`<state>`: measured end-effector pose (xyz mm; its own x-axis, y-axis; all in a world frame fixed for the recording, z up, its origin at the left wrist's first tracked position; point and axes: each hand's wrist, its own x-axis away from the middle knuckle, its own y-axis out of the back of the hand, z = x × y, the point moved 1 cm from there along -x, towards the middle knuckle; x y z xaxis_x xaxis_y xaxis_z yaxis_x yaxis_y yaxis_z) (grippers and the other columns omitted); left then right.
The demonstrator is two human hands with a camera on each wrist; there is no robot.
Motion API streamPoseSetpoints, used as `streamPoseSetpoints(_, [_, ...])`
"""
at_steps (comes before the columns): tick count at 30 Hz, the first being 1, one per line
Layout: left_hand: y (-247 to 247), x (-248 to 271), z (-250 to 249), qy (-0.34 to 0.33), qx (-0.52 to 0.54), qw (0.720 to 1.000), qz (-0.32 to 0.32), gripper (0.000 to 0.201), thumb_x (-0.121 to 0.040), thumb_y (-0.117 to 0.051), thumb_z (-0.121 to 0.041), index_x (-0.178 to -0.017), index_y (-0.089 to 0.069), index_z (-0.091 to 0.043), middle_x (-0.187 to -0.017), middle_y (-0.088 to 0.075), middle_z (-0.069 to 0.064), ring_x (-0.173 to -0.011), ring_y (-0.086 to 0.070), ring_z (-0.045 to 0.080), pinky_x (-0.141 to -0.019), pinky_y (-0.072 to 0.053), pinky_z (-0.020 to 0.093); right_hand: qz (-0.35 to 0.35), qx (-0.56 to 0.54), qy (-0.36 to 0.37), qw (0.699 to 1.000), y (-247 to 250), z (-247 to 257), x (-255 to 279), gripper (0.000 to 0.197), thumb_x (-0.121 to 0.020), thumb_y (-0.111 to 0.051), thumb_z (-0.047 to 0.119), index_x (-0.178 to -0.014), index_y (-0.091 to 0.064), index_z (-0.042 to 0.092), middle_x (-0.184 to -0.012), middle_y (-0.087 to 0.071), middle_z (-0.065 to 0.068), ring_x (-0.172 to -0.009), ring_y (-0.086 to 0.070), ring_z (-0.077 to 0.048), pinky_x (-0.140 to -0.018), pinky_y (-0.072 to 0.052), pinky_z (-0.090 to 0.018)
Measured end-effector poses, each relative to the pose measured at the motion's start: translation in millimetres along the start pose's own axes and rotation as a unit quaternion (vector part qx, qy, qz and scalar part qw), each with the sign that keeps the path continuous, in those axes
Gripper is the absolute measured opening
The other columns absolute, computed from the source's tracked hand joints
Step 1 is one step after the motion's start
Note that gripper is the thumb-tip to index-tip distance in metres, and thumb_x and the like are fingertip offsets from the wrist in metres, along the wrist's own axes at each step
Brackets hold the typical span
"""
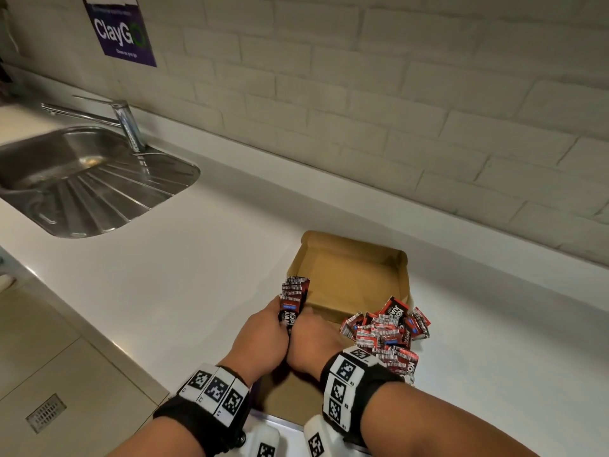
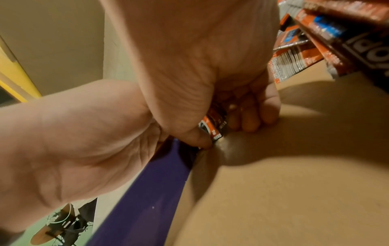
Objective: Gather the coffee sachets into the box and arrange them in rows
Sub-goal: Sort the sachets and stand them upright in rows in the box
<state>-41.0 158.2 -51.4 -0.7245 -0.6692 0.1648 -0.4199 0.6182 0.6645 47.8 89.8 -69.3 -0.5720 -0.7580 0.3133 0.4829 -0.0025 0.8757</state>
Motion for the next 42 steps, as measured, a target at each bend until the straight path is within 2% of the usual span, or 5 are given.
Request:
streamPoseSetpoints(10, [0, 0, 5, 0.016, 0.003, 1.000, 0.006, 0.040, -0.092, -0.052, -0.010, -0.129, -0.058, -0.025, -0.116, -0.071, 0.006, -0.104, -0.065, 0.027, -0.080, -0.043, 0.028, 0.004, -0.067, -0.013, 0.998, -1, -8, 5, 0.043, -0.088, -0.055, 0.039, -0.121, -0.049, 0.013, -0.110, -0.067, -0.008, -0.102, -0.069, -0.030, -0.073, -0.049, -0.034])
streamPoseSetpoints(18, [-2, 0, 7, 0.009, -0.010, 1.000, 0.005, 0.041, -0.092, -0.053, -0.011, -0.132, -0.056, -0.025, -0.114, -0.071, 0.006, -0.101, -0.065, 0.026, -0.084, -0.048, 0.030, 0.019, -0.050, 0.011, 0.999, -5, -3, 8, 0.039, -0.085, -0.050, 0.033, -0.118, -0.053, 0.012, -0.114, -0.063, -0.010, -0.102, -0.068, -0.029, -0.075, -0.052, -0.035])
streamPoseSetpoints(24, [-4, 0, 10, 0.011, -0.021, 1.000, -0.002, 0.039, -0.093, -0.055, -0.013, -0.131, -0.058, -0.025, -0.115, -0.071, 0.005, -0.102, -0.065, 0.024, -0.082, -0.046, 0.027, 0.021, 0.024, 0.051, 0.998, -8, -3, 13, 0.035, -0.097, -0.042, 0.010, -0.129, -0.053, -0.001, -0.129, -0.053, -0.025, -0.115, -0.054, -0.036, -0.090, -0.044, -0.037])
streamPoseSetpoints(32, [-1, -3, 18, 0.004, -0.035, 0.999, 0.021, 0.050, -0.088, -0.063, -0.012, -0.134, -0.054, -0.029, -0.119, -0.071, 0.000, -0.107, -0.065, 0.020, -0.090, -0.047, 0.027, 0.010, -0.055, 0.000, 0.998, -7, -8, 12, 0.046, -0.092, -0.057, 0.030, -0.130, -0.048, 0.007, -0.127, -0.059, -0.014, -0.114, -0.063, -0.031, -0.083, -0.047, -0.032])
streamPoseSetpoints(42, [-3, -7, 19, -0.011, -0.055, 0.998, 0.005, 0.043, -0.088, -0.062, -0.013, -0.129, -0.061, -0.025, -0.112, -0.073, 0.003, -0.101, -0.067, 0.023, -0.082, -0.047, 0.025, -0.016, -0.017, 0.001, 1.000, -2, -3, 16, 0.042, -0.097, -0.057, 0.023, -0.133, -0.046, 0.004, -0.128, -0.062, -0.015, -0.118, -0.063, -0.030, -0.088, -0.051, -0.034])
